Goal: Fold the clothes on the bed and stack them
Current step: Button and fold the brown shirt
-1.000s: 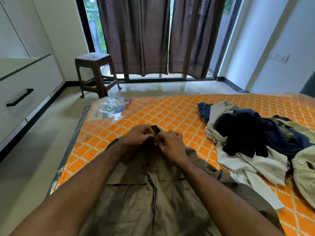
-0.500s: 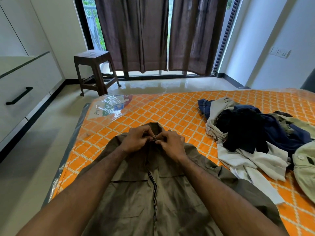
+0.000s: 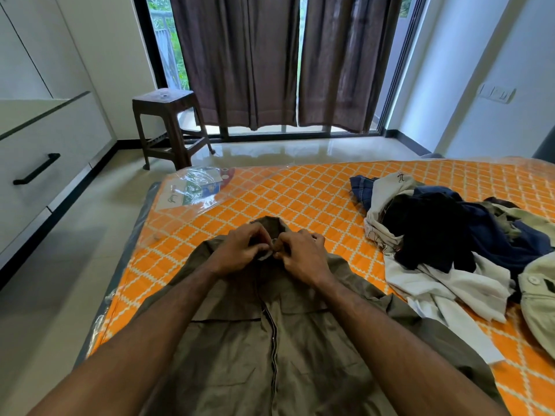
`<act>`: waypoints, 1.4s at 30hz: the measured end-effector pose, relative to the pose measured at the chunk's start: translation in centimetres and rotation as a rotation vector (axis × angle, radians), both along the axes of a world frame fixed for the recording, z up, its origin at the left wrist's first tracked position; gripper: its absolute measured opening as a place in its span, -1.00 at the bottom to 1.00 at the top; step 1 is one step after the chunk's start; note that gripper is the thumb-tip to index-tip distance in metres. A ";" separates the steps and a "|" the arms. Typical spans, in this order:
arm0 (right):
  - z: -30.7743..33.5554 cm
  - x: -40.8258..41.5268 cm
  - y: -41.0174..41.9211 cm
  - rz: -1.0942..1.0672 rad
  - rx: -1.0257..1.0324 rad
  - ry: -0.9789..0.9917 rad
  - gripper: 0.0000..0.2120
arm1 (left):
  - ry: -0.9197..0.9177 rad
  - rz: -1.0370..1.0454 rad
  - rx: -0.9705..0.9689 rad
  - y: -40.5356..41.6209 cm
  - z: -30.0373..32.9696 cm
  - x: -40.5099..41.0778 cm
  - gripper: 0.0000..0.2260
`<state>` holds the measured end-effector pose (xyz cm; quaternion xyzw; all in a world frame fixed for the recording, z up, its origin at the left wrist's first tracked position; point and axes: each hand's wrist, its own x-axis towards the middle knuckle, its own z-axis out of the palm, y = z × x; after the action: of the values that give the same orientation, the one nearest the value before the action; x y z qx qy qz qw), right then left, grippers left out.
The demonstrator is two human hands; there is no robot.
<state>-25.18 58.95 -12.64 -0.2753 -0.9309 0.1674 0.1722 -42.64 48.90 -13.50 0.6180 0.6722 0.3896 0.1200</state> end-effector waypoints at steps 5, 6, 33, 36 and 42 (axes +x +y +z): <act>1.0 2.8 1.0 0.296 -0.102 -0.150 -0.85 | 0.104 0.286 -0.186 -2.2 0.9 -3.8 -0.59; 1.3 3.8 1.0 0.336 -0.147 -0.151 -0.85 | 0.192 0.274 -0.335 -3.0 1.0 -4.1 -0.49; 18.9 9.7 -13.1 -0.011 -1.307 0.561 -0.68 | -0.820 0.048 -0.295 -10.8 24.1 13.8 -0.81; 21.0 9.9 -12.9 -0.037 -1.287 0.598 -0.73 | -0.882 -0.058 -0.299 -12.1 25.2 15.1 -0.75; 25.3 11.2 -13.0 -0.173 -0.920 0.526 -0.72 | -0.463 0.182 -0.077 -15.4 25.8 14.0 -0.80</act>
<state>-13.98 45.92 12.71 -0.3467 -0.6607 0.6067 0.2742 -28.63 33.52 12.32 0.4442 0.6938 0.5043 0.2587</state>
